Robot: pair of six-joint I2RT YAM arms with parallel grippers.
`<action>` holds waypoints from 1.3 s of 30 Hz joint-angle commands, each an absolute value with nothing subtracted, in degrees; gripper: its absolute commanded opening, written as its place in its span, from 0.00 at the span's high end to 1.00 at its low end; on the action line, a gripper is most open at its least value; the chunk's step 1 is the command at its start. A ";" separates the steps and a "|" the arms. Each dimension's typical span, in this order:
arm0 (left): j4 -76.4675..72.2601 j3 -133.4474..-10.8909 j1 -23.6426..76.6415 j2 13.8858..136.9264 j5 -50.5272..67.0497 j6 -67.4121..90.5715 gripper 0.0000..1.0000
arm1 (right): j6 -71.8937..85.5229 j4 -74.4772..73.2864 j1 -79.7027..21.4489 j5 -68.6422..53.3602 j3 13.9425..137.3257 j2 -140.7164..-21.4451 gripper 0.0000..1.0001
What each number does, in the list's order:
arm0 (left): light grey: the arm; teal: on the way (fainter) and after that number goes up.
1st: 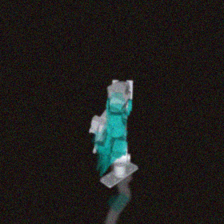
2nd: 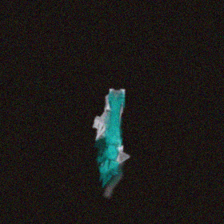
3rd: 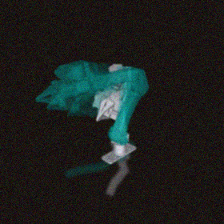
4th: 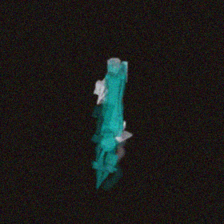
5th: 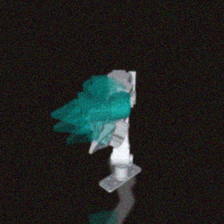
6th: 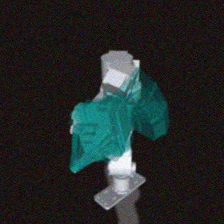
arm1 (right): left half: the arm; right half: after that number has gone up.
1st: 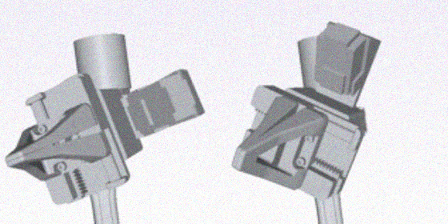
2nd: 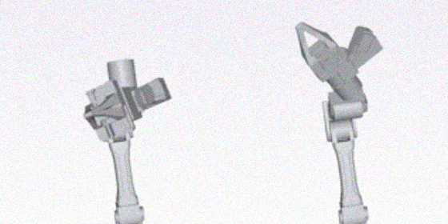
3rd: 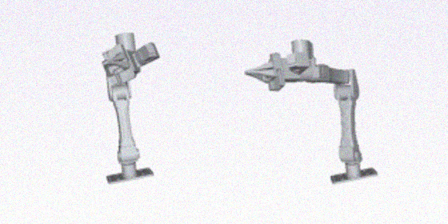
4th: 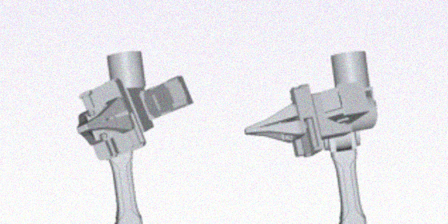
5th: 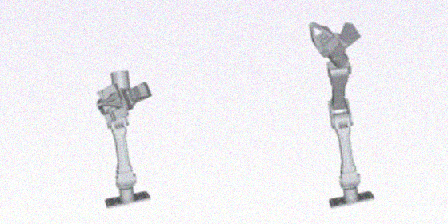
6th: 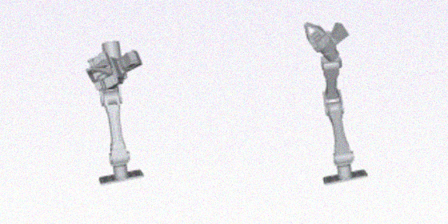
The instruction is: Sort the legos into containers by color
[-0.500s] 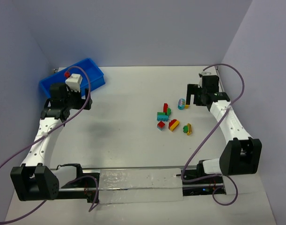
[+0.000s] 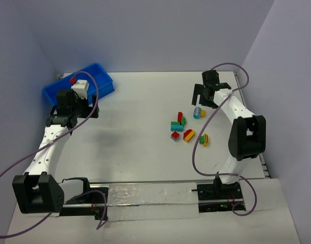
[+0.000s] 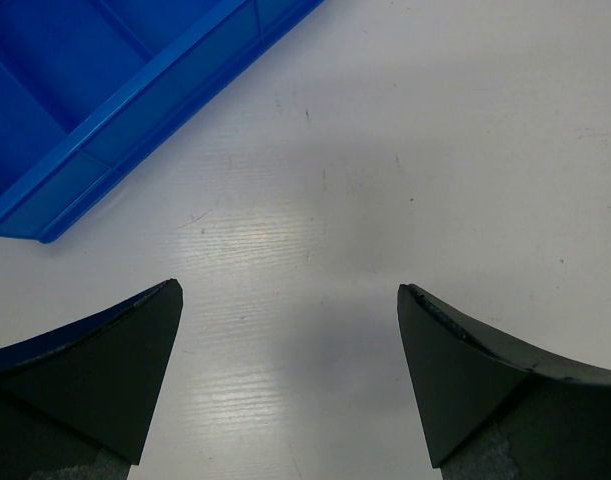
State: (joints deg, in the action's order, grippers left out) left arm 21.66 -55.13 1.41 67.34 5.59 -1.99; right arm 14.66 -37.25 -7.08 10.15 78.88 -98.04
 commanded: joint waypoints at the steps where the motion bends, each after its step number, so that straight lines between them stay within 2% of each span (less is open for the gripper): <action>1: 18.63 -57.61 1.76 68.08 4.52 -1.10 0.01 | 17.73 -39.21 -7.87 12.84 83.83 -102.18 0.00; 14: 16.96 -56.69 1.76 69.43 5.15 -1.02 0.01 | 19.48 -42.19 -7.68 11.19 88.18 -114.41 0.00; 25: 16.61 -56.43 1.76 70.13 6.41 -1.23 0.01 | 20.22 -42.44 -5.37 8.00 89.47 -118.81 0.01; 34: 16.44 -56.43 1.76 70.23 7.02 -1.49 0.01 | 20.13 -42.63 -4.66 5.63 90.88 -119.71 0.19; 37: 16.36 -56.39 1.76 69.85 7.82 -1.58 0.01 | 19.86 -42.57 -4.57 4.73 90.34 -119.09 0.28; 39: 17.16 -56.92 1.76 70.00 9.56 -1.45 0.01 | 19.60 -42.54 -4.49 4.18 89.62 -117.82 0.39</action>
